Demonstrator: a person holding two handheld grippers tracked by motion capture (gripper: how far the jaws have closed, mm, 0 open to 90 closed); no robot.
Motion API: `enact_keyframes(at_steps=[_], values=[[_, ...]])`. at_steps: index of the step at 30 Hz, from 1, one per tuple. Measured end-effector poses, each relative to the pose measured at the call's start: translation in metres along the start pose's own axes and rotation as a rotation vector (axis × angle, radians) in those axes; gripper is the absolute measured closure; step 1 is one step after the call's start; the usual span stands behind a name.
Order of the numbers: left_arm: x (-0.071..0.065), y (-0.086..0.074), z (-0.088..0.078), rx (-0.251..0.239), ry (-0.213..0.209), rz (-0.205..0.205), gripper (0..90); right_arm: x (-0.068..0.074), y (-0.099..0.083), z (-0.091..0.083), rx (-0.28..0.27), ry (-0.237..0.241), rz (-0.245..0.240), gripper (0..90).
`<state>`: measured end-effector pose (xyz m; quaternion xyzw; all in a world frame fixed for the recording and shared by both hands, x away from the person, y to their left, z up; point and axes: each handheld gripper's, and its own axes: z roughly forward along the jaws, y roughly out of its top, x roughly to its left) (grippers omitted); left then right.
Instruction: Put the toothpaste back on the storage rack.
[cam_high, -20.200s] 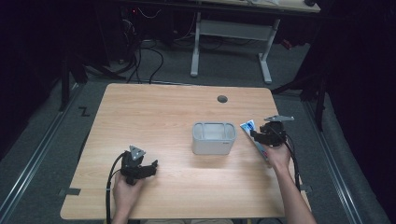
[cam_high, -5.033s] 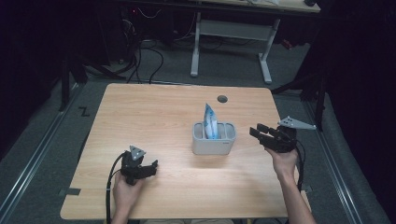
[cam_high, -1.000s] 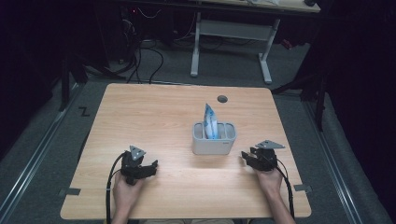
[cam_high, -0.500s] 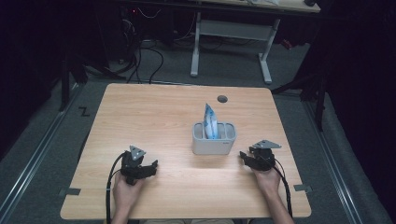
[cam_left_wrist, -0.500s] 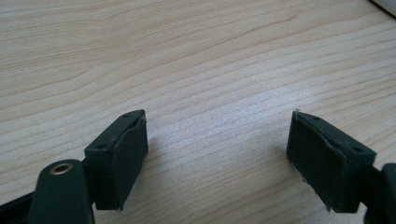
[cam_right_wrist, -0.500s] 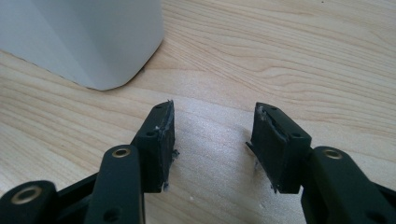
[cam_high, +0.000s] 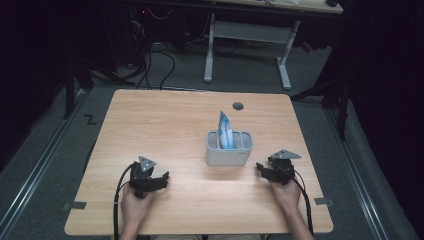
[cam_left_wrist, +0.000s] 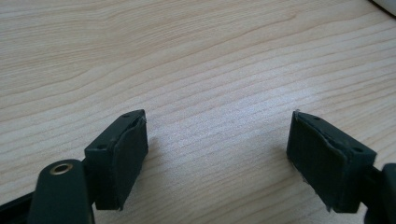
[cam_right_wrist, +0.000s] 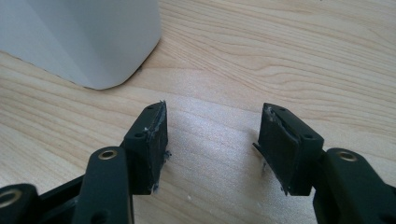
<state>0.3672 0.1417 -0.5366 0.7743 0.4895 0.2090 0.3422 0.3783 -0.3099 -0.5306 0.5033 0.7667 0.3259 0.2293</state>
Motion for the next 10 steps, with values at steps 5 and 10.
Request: enact_keyframes(at_steps=[5,10], values=[[-0.0001,0.0000,0.0001,-0.001,0.001,-0.001,20.8,0.0000,0.0000,0.0000,0.000,0.001,0.000,42.1],[-0.0001,0.0000,0.0001,-0.002,0.000,-0.002,20.8,0.0000,0.0001,0.0000,0.001,0.002,0.000,41.7]])
